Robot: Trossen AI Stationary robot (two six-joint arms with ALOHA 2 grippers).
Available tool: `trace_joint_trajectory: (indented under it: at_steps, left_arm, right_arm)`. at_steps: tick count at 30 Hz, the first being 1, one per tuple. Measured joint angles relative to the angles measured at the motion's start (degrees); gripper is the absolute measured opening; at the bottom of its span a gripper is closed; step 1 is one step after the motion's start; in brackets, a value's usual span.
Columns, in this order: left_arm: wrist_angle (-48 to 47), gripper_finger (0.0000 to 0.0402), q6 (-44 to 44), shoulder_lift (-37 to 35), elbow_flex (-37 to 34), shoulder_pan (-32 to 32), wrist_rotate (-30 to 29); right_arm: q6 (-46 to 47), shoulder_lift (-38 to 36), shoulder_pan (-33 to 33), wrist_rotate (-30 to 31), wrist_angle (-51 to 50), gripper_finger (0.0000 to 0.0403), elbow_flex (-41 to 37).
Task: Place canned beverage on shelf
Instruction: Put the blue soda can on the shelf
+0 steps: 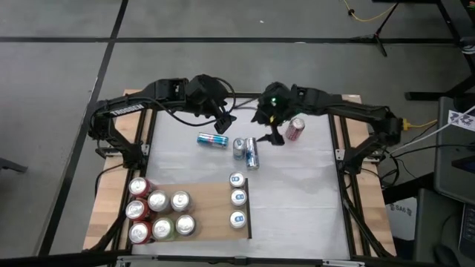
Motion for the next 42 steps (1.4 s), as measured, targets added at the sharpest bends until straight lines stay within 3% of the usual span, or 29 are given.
trace_joint_trajectory:
  at_steps: [9,15,19,26,32,36,42]
  left_arm:
    - [-2.48,0.0328,0.02,0.0,0.0,-0.02,1.73]
    - [-6.83,0.0328,0.02,0.0,-0.55,-0.2,1.35]
    - [-6.56,0.0328,-0.04,0.02,-4.51,0.08,1.35]
    - [3.78,0.0328,-0.17,0.04,-16.51,2.92,3.67]
    - [10.9,0.0327,-0.2,0.04,-23.91,5.74,6.94]
    - [11.29,0.0327,-0.21,0.04,-26.81,6.72,7.52]
    - [16.91,0.0327,-3.05,0.04,-31.75,6.99,7.54]
  right_arm:
    - [0.83,5.7,4.03,1.18,3.49,0.0376,0.0]
    - [4.27,7.34,4.09,9.75,2.83,0.0376,0.0]
    - [4.83,7.08,3.58,15.06,-0.36,0.0376,0.0]
    - [4.8,6.37,3.58,15.13,-9.14,0.0376,-0.8]
    - [4.81,1.91,0.61,14.6,-11.05,0.0376,-9.22]
    - [5.97,-2.79,-2.1,13.44,-6.48,0.0376,-15.73]
    - [10.85,-6.98,-2.45,8.23,16.11,0.0376,-24.74]
